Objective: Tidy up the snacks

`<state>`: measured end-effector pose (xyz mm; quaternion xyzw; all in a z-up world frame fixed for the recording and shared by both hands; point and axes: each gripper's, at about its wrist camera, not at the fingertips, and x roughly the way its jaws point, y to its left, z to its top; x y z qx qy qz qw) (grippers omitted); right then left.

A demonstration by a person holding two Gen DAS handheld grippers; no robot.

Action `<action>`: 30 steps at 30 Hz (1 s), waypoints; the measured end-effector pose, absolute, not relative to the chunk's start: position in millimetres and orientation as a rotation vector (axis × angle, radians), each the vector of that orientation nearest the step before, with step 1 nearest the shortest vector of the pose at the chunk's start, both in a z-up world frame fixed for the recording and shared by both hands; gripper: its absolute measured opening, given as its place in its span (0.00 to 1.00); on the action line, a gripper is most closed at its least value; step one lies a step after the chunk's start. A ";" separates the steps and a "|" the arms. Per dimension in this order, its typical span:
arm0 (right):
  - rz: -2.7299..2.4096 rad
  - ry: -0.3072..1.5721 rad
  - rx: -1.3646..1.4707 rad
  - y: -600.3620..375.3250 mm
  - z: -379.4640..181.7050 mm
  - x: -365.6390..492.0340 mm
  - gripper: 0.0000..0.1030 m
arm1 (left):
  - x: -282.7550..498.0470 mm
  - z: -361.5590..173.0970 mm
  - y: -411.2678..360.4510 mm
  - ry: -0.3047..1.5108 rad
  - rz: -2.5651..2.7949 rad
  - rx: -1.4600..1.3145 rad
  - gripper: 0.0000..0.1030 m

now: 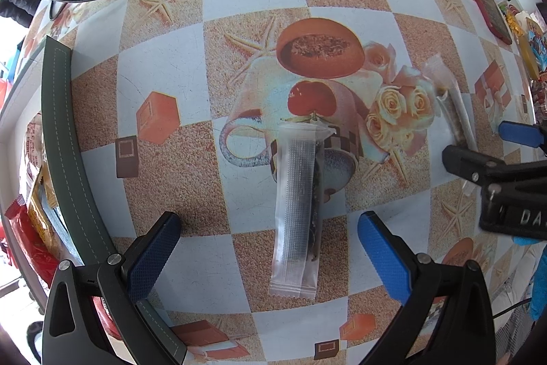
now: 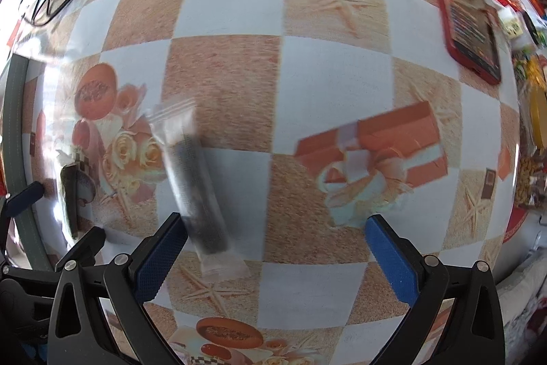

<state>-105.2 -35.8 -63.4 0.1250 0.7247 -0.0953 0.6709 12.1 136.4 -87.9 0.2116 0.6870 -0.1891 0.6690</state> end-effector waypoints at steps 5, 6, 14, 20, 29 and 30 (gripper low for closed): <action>-0.171 1.673 0.239 -20.5 -62.6 -94.9 0.99 | 11.3 -85.1 129.6 1.569 -0.446 0.502 0.90; -0.168 1.673 0.233 -18.3 -61.7 -95.0 0.97 | 8.9 -82.5 127.7 1.561 -0.458 0.509 0.83; -0.134 1.619 0.185 -0.4 -37.9 -90.1 0.22 | 13.1 -65.6 110.9 1.535 -0.512 0.529 0.20; -0.118 1.610 0.427 -20.9 -35.0 -92.6 0.19 | 33.7 -53.0 120.2 1.576 -0.539 0.415 0.16; -0.111 1.605 0.521 -21.8 -28.1 -124.6 0.19 | 49.3 -16.7 128.4 1.533 -0.592 0.369 0.16; -0.104 1.601 0.525 -20.0 -24.8 -123.9 0.19 | 52.0 -12.7 129.4 1.529 -0.594 0.362 0.16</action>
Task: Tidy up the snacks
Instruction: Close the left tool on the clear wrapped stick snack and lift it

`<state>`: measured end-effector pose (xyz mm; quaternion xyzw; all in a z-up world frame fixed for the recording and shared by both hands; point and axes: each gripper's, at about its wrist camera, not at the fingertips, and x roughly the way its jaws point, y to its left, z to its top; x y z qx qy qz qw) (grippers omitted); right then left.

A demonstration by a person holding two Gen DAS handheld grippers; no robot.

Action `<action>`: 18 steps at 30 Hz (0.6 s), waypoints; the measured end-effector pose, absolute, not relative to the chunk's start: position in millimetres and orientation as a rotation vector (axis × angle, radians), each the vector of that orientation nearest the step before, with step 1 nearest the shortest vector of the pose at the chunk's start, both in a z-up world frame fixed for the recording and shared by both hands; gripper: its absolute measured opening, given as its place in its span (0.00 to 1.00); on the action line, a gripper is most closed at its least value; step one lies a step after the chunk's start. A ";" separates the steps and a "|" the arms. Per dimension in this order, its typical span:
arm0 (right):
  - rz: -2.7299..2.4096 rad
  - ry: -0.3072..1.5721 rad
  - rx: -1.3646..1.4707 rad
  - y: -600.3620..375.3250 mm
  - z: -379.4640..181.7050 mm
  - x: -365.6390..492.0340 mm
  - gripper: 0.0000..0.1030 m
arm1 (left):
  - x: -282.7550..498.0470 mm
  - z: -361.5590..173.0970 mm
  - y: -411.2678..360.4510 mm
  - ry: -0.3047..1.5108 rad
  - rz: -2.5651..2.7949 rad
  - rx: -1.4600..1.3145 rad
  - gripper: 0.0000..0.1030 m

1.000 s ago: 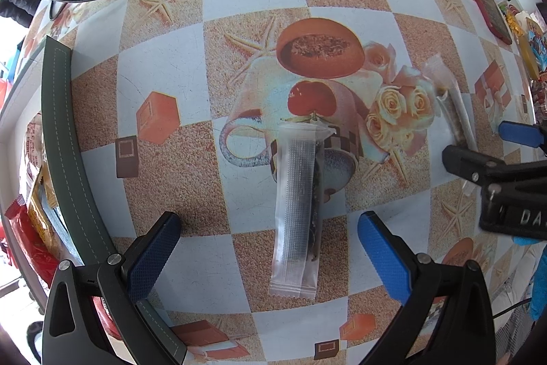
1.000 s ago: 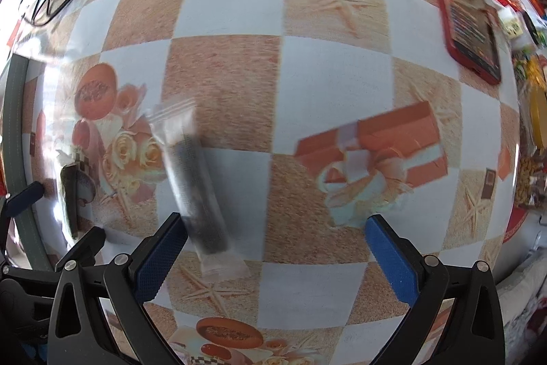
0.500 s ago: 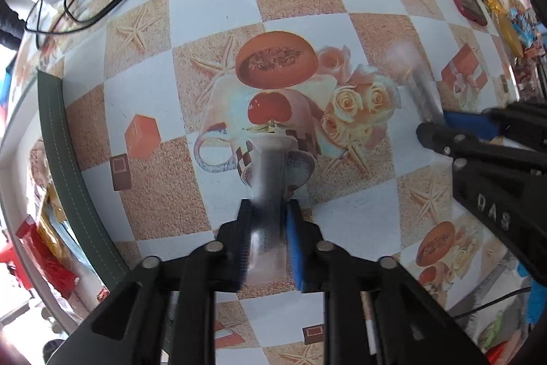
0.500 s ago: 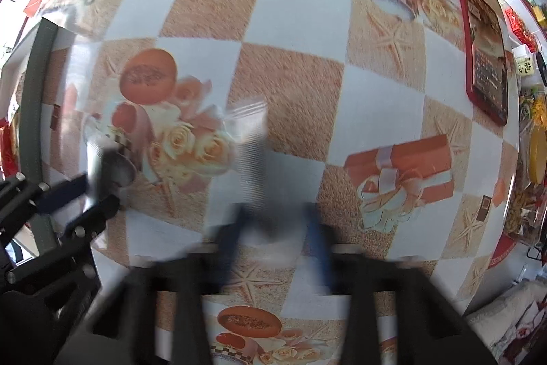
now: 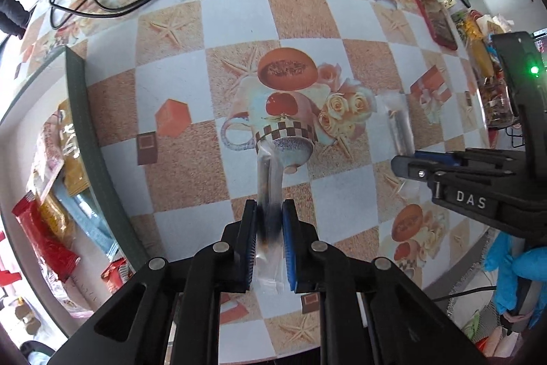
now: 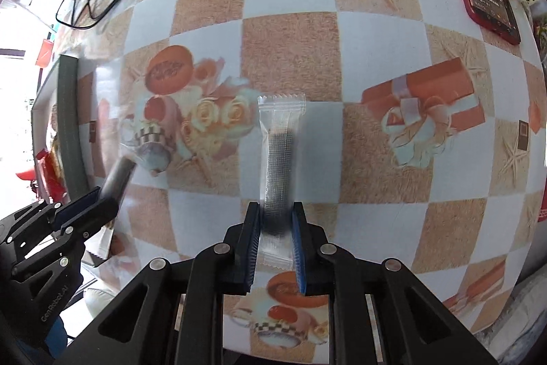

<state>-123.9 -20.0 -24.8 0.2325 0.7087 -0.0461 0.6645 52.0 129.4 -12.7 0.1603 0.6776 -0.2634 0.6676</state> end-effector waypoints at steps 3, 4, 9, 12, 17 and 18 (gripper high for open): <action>-0.091 1.589 0.512 -9.4 -16.6 -118.9 0.19 | 59.3 -6.4 133.5 1.523 -0.595 0.340 0.16; -0.089 1.587 0.507 -6.2 -13.8 -116.0 0.19 | 60.7 -6.6 134.8 1.524 -0.592 0.335 0.16; -0.089 1.602 0.475 8.7 -12.6 -108.1 0.19 | 51.6 -16.4 147.1 1.546 -0.599 0.352 0.16; -0.095 1.623 0.472 10.7 -22.0 -111.7 0.19 | 46.0 -36.7 149.4 1.571 -0.553 0.431 0.34; -0.098 1.632 0.477 10.8 -26.7 -111.7 0.19 | 57.9 -53.1 143.9 1.593 -0.545 0.493 0.60; -0.100 1.634 0.479 10.0 -26.9 -112.5 0.19 | 58.4 -53.6 141.6 1.584 -0.548 0.503 0.64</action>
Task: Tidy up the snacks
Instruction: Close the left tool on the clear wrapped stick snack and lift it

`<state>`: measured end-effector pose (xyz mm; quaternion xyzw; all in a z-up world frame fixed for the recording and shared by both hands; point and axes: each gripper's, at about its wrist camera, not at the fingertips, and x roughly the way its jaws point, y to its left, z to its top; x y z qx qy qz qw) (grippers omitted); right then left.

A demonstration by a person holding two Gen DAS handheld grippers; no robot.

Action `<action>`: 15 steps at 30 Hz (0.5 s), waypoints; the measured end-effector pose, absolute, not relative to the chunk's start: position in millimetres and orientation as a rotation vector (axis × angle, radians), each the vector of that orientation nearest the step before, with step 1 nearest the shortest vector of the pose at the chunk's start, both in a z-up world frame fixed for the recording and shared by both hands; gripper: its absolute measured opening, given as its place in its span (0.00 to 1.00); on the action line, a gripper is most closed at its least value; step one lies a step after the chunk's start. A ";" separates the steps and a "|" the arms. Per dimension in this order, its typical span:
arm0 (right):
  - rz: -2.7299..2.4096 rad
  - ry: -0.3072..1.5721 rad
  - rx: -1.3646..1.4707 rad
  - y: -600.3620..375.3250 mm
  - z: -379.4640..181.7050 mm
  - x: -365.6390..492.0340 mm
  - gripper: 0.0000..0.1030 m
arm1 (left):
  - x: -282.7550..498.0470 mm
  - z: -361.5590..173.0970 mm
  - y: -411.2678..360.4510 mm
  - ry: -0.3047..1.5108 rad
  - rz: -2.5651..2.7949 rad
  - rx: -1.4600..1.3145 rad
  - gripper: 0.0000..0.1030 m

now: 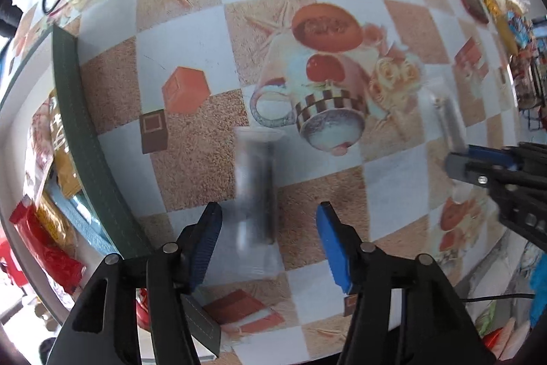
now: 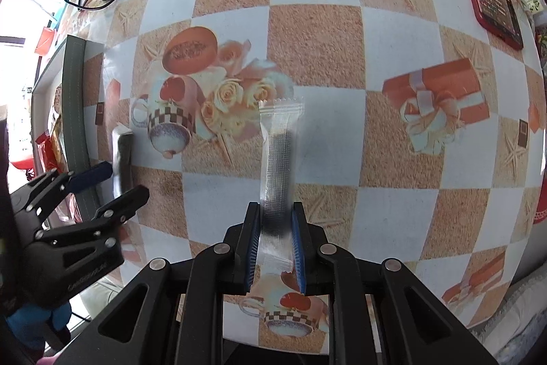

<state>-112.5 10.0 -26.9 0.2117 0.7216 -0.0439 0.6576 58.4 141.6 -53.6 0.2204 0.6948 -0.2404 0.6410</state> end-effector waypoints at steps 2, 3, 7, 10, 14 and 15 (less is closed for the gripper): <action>-0.101 1.636 0.482 10.2 -28.1 -117.3 0.19 | 62.5 -53.6 132.2 1.575 -0.551 0.532 0.66; -0.101 1.636 0.483 9.8 -27.9 -117.8 0.19 | 64.7 -53.7 129.1 1.573 -0.545 0.543 0.66; -0.097 1.632 0.486 6.3 -25.8 -117.2 0.19 | 68.5 -48.7 116.7 1.544 -0.538 0.572 0.48; -0.091 1.626 0.486 1.3 -23.8 -114.1 0.19 | 56.8 -43.4 105.6 1.556 -0.574 0.562 0.16; -0.083 1.622 0.477 -3.0 -16.7 -113.5 0.19 | 62.3 -36.9 109.3 1.573 -0.576 0.474 0.16; -0.080 1.621 0.476 -1.0 -14.4 -114.1 0.19 | 62.7 -32.5 112.3 1.569 -0.580 0.444 0.16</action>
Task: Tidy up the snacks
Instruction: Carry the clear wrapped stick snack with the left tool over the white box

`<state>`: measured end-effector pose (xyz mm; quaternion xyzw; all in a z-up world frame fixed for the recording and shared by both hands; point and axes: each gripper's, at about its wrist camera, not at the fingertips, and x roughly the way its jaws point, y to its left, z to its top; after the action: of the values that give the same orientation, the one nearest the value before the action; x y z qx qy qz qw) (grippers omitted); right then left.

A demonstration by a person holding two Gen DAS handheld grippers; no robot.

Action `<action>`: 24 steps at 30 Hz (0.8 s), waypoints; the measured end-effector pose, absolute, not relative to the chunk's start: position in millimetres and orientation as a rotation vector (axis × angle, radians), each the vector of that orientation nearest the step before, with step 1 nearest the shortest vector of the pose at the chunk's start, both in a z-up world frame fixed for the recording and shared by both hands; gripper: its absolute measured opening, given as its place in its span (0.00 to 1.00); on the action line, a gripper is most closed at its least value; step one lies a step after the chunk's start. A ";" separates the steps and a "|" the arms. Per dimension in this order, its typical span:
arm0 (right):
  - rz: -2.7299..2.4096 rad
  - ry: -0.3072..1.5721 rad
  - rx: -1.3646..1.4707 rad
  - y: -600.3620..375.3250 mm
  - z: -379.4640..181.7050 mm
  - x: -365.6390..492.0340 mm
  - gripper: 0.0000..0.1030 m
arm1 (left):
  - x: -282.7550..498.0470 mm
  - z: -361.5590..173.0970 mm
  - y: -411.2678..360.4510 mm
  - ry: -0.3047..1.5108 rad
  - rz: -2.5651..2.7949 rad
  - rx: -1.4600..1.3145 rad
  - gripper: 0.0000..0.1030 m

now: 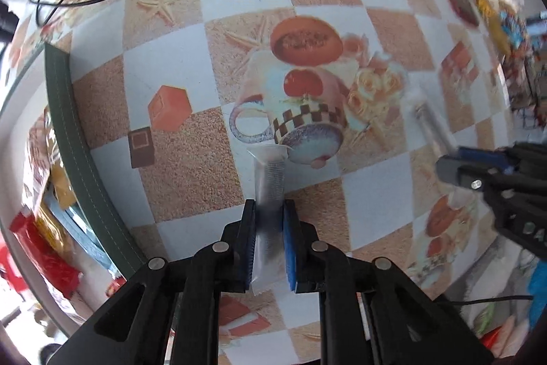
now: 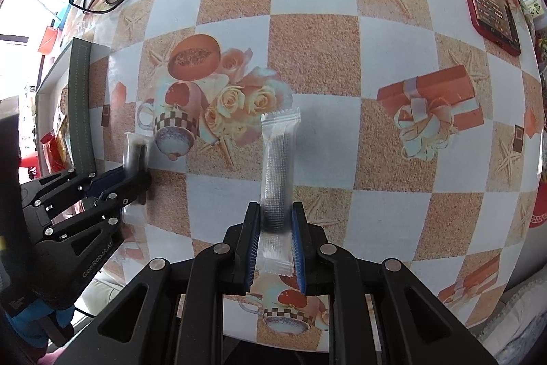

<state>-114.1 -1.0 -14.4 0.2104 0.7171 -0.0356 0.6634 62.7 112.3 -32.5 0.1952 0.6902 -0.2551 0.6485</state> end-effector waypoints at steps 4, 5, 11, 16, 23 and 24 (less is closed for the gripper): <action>-0.064 1.610 0.456 2.8 -4.9 -106.6 0.19 | 68.3 -9.0 120.7 1.521 -0.588 0.379 0.16; -0.060 1.607 0.452 4.7 -2.4 -104.4 0.19 | 70.2 -3.0 122.1 1.509 -0.584 0.366 0.16; -0.007 1.585 0.417 26.0 12.9 -81.5 0.19 | 81.4 23.3 153.9 1.422 -0.536 0.271 0.16; 0.056 1.568 0.375 56.0 25.4 -58.5 0.19 | 81.6 31.9 199.4 1.365 -0.454 0.199 0.16; 0.092 1.595 0.288 93.5 26.0 -30.7 0.19 | 95.4 36.8 260.9 1.355 -0.357 0.141 0.16; 0.070 1.618 0.276 93.3 18.3 -28.9 0.20 | 96.2 36.3 266.9 1.358 -0.347 0.138 0.16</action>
<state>-28.9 93.3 18.3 0.1232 0.7209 0.0311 0.6813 96.2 266.9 36.3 0.0632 0.6242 -0.1597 0.7621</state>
